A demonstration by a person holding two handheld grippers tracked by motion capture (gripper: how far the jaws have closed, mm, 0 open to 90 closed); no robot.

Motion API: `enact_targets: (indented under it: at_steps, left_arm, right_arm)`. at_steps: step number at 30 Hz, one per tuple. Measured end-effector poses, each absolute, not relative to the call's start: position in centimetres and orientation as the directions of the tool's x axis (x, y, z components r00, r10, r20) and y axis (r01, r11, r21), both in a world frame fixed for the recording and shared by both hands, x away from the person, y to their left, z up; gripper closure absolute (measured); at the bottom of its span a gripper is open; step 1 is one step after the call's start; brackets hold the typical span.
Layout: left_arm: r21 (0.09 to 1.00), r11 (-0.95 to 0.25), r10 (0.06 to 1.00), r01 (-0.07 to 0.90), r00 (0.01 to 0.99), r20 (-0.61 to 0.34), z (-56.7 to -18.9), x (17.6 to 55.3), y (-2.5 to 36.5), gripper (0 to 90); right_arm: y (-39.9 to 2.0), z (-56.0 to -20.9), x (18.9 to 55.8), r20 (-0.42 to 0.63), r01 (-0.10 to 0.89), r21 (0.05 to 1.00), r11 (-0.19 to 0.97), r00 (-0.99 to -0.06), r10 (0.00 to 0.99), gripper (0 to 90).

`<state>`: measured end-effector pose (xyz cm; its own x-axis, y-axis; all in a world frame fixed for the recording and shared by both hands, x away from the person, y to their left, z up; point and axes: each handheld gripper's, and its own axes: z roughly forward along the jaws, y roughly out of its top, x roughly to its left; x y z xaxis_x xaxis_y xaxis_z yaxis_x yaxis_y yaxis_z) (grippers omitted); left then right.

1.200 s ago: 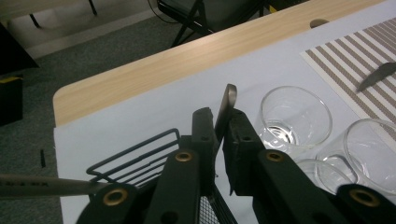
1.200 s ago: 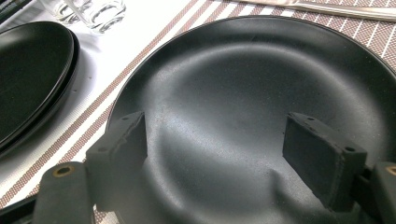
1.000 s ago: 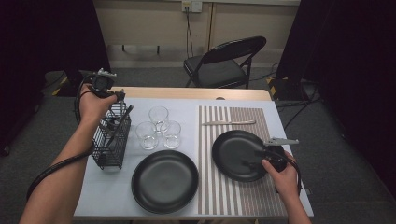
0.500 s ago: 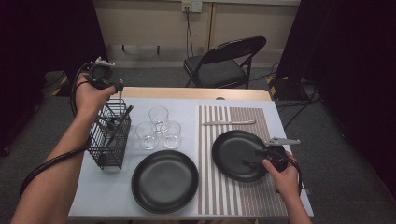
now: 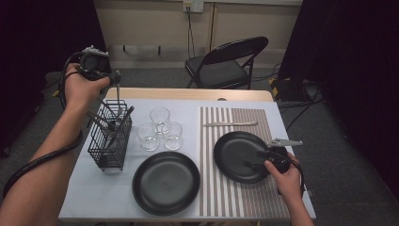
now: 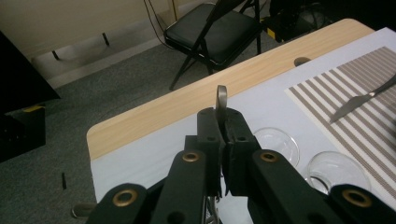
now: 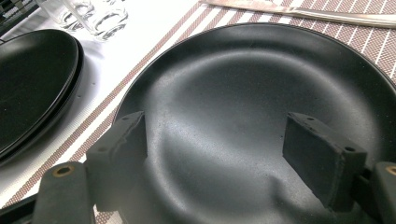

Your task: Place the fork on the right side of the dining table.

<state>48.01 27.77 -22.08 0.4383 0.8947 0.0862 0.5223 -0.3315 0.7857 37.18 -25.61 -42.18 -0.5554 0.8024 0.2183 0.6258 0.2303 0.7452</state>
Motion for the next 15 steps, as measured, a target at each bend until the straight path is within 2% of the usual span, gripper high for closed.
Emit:
enact_targets:
  at_steps: [15]
  left_arm:
    - [0.816,-0.317,0.882,0.483,0.467,0.066,-18.7,47.0,26.7,87.1]
  right_arm:
    - [-25.5,-42.0,37.1,0.217,0.621,0.749,0.230,-0.558,0.801,21.3]
